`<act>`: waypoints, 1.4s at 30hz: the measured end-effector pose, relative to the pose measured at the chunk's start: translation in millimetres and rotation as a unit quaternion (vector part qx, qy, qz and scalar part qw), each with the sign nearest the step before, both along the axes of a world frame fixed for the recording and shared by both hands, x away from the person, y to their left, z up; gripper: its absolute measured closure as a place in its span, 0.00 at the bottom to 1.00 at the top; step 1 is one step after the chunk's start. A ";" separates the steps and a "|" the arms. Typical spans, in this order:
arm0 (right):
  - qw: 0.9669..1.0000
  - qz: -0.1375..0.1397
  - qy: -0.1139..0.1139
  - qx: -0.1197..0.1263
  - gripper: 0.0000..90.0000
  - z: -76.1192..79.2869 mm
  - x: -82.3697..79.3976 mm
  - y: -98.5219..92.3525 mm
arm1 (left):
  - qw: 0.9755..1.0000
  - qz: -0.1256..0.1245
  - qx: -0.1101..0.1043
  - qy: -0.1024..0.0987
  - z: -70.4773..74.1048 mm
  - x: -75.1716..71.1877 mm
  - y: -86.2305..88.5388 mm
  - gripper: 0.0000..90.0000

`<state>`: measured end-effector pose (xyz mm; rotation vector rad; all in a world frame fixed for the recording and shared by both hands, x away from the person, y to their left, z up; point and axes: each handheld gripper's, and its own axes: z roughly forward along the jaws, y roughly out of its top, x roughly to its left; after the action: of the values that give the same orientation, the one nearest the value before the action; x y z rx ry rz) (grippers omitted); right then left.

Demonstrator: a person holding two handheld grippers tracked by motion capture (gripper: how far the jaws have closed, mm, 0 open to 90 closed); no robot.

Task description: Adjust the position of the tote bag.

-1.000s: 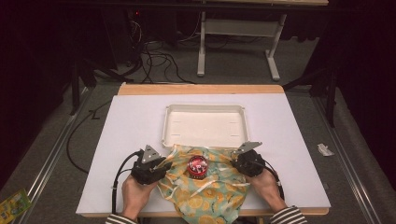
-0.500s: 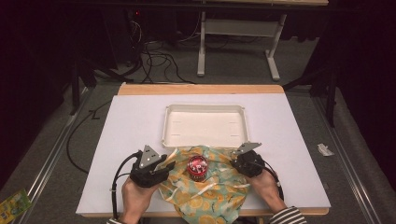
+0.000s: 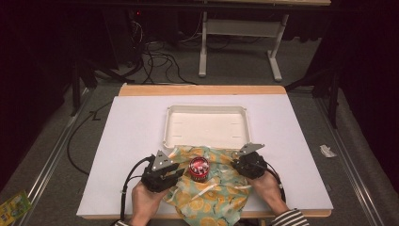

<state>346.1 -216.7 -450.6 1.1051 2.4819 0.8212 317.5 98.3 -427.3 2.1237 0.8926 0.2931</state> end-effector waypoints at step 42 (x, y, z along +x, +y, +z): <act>0.999 -0.016 0.013 -0.027 1.00 -11.0 -19.8 -2.9 | 0.993 0.065 0.100 0.020 -39.6 4.3 6.2 0.73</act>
<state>326.3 -219.6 -461.6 1.1416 2.4851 0.7317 321.8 104.5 -466.9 2.2650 1.0649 0.4229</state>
